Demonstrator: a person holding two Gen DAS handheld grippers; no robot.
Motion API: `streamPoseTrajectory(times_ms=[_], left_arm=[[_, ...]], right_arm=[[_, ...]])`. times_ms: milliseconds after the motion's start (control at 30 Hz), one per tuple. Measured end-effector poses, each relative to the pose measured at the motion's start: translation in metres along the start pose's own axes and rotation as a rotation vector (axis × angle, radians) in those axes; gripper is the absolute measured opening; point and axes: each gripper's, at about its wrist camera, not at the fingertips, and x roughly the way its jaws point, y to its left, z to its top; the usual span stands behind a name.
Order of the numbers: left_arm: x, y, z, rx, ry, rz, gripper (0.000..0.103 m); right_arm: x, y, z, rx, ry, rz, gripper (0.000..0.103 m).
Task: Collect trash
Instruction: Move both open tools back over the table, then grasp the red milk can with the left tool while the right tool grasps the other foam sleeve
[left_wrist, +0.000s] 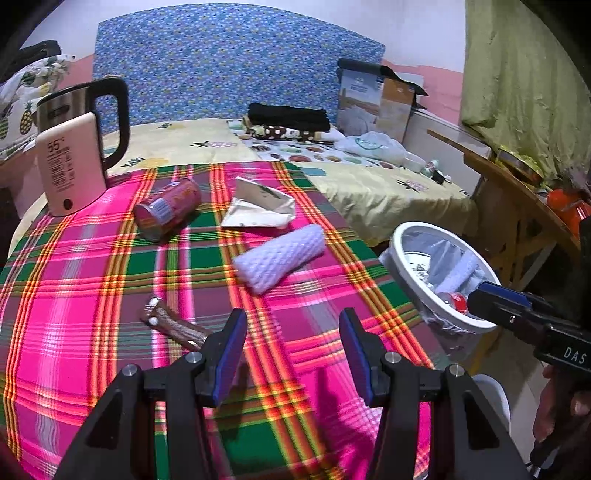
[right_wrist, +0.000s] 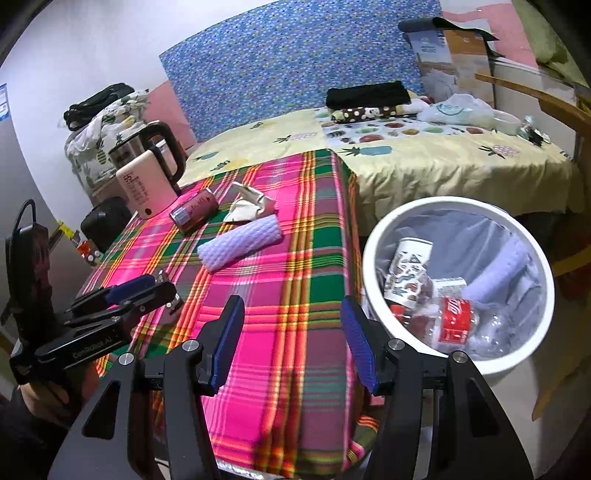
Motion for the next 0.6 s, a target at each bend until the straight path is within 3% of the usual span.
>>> streamPoseTrajectory(times_ms=[600], left_arm=[[0.002,0.061,0.020,-0.050,-0.015,0.101,0.054]], right_arm=[[0.035,0.033,0.018,-0.035,0.062,0.040,0.056]])
